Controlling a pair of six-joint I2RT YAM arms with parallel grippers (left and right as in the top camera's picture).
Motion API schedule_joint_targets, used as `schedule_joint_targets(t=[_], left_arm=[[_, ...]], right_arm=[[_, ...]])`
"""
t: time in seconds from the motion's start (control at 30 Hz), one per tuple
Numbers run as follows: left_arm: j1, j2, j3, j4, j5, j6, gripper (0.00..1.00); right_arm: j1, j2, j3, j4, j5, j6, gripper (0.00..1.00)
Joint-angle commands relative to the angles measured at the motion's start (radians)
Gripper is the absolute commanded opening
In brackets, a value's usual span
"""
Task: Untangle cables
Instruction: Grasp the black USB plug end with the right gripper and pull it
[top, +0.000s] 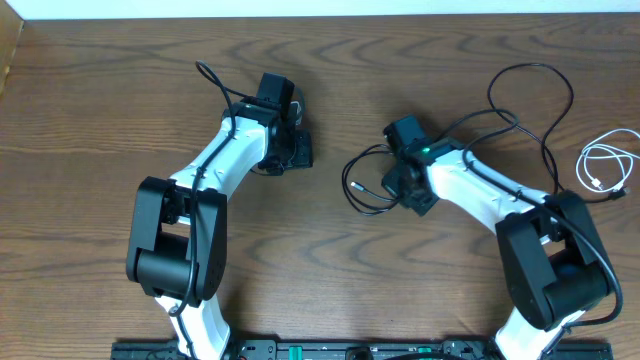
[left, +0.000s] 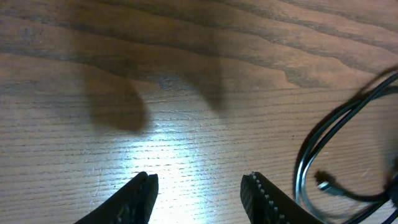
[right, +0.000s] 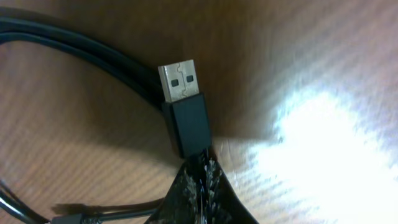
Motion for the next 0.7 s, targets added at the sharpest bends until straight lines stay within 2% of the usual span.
schedule_joint_targets(t=[0.0,0.07,0.23,0.37,0.4,0.47,0.67], left_arm=[[0.003,0.013,-0.004,-0.003,0.009,0.002,0.48],[0.003,0.013,-0.004,-0.003,0.009,0.002,0.49],[0.003,0.013,-0.004,-0.003,0.009,0.002,0.48],[0.003,0.013,-0.004,-0.003,0.009,0.002,0.49],[0.003,0.013,-0.004,-0.003,0.009,0.002,0.49],[0.003,0.013,-0.004,-0.003,0.009,0.002,0.48],[0.003,0.013,-0.004,-0.003,0.009,0.002,0.49]], right_arm=[[-0.047,0.021,-0.021,0.014,-0.006,-0.129,0.01],[-0.069,0.021,-0.021,0.030,-0.029,-0.203,0.01],[-0.112,0.021,-0.021,0.036,-0.066,-0.289,0.26],[-0.119,0.021,-0.021,0.035,-0.069,-0.299,0.28],[-0.119,0.021,-0.021,0.036,-0.069,-0.299,0.25],[-0.118,0.021,-0.021,0.040,-0.069,-0.316,0.02],[-0.120,0.017,-0.018,0.058,-0.106,-0.415,0.01]])
